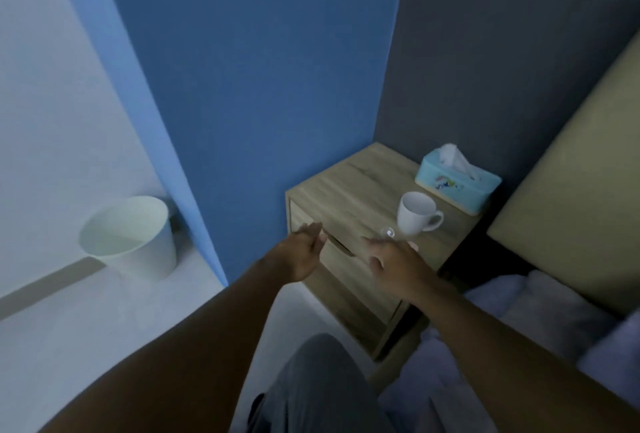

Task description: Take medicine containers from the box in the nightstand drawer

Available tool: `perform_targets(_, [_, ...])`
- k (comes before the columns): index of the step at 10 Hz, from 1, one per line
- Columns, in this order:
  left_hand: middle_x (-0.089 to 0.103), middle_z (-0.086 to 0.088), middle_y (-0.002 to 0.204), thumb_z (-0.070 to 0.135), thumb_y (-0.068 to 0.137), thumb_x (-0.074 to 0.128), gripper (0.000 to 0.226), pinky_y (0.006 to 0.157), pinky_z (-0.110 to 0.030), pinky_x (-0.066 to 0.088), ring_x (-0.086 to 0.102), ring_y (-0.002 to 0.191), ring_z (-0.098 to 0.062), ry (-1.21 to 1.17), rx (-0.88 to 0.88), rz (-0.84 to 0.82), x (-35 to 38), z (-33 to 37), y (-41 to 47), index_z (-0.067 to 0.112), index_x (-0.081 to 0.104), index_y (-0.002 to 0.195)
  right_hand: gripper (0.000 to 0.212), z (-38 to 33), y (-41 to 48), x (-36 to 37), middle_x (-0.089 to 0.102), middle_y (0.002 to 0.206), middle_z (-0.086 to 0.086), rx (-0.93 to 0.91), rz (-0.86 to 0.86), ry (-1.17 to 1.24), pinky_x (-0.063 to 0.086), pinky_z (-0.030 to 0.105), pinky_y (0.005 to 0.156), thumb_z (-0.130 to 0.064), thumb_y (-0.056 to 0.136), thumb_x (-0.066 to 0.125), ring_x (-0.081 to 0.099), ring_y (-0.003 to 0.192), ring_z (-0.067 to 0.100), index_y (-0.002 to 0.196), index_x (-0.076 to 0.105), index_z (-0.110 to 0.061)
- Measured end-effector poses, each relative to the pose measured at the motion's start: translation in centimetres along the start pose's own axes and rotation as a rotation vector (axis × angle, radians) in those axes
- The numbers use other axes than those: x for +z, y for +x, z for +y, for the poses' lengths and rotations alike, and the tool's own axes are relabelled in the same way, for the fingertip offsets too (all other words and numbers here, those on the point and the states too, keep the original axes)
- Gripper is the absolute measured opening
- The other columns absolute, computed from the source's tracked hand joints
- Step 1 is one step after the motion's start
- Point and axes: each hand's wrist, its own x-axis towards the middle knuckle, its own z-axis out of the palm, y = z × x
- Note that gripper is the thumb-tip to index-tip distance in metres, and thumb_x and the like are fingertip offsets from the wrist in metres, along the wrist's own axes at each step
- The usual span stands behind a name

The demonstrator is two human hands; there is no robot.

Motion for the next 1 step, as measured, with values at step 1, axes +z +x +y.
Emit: perform_targets(1, [0.025, -0.008, 0.162, 0.037, 0.105, 0.027, 0.055, 0.12, -0.028, 0.012, 0.018, 0.151, -0.019, 0.073, 0.083, 0.064, -3.47, 2.5, -2.57, 0.013, 0.026, 0.155, 0.044, -3.07, -0.09, -2.93, 0.063, 0.136, 0.007, -0.063, 0.09, -0.009, 0.044, 0.031, 0.109, -0.015, 0.095, 0.048, 0.057, 0.128, 0.022, 0.139, 0.056, -0.01])
